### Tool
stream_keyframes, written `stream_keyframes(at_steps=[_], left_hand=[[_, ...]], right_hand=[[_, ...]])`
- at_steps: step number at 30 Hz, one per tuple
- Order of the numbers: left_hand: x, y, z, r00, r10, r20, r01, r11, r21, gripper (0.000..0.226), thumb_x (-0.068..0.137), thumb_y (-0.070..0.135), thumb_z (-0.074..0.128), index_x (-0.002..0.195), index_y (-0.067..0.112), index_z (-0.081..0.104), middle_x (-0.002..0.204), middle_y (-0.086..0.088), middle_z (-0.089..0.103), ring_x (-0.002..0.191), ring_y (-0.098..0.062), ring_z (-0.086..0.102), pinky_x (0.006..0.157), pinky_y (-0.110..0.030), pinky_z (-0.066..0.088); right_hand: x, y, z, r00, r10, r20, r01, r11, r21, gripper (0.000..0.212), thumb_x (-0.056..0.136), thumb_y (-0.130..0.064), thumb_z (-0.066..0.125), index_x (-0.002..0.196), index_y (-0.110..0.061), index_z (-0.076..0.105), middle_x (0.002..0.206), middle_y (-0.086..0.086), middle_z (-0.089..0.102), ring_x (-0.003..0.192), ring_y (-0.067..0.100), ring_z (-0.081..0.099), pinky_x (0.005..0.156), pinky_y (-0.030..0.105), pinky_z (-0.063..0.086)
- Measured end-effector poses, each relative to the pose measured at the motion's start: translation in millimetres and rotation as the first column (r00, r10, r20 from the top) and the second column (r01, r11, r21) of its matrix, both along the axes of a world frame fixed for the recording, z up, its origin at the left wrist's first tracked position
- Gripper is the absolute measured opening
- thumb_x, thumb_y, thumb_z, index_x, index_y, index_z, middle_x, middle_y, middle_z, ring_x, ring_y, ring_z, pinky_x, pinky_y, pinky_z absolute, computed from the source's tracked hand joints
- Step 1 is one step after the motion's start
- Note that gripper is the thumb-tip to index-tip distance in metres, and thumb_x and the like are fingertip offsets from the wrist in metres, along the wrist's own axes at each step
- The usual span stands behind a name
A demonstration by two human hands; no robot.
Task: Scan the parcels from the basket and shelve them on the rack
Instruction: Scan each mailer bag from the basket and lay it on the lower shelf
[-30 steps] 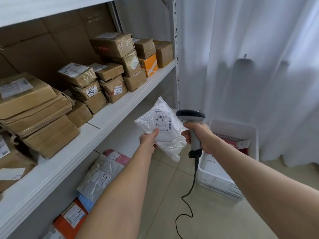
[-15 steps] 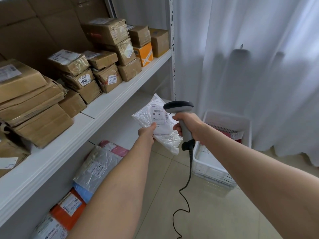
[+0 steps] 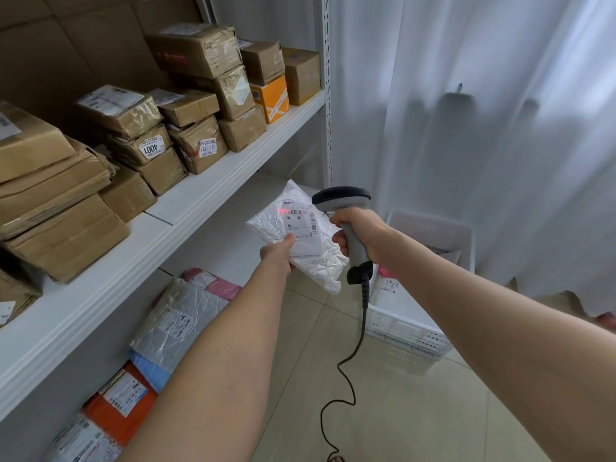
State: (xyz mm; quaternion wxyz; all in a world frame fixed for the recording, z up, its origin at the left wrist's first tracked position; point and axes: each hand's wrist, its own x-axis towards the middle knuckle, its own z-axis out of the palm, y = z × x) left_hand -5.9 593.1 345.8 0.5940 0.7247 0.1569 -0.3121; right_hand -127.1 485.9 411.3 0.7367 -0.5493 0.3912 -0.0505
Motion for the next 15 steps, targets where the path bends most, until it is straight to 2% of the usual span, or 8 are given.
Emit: stream_keyframes(at_steps=[5,9,15], left_hand=[[2,2,0,1.0,0.018,-0.016,-0.018,1.0,-0.017,0.037,0.084,0.027,0.072,0.109,0.011,0.05,0.118,-0.008,0.063,0.073,-0.019,0.056,0.044,-0.024,0.042],[6,5,-1,0.999,0.023,-0.023,-0.024,1.0,-0.021,0.04,0.085,0.027,0.071,0.114,0.009,0.052,0.118,-0.008,0.063,0.077,-0.02,0.058,0.044,-0.024,0.044],[16,11,-8,1.0,-0.008,-0.006,0.008,1.0,0.019,0.047,0.086,0.032,0.07,0.121,0.007,0.05,0.119,-0.008,0.061,0.073,-0.018,0.053,0.048,-0.023,0.042]], right_hand=[[4,1,2,1.0,-0.003,-0.005,0.003,1.0,-0.004,0.009,0.087,-0.012,0.057,0.089,-0.006,0.051,0.054,0.01,0.054,0.038,0.016,0.046,0.042,0.021,0.043],[7,3,1,1.0,0.009,-0.015,-0.009,1.0,-0.002,0.01,0.088,-0.012,0.056,0.093,-0.005,0.052,0.056,0.01,0.052,0.04,0.016,0.046,0.043,0.021,0.043],[19,13,-3,1.0,-0.021,-0.002,0.021,1.0,0.018,0.015,0.088,-0.012,0.062,0.098,-0.004,0.054,0.053,0.012,0.061,0.037,0.016,0.051,0.042,0.022,0.045]])
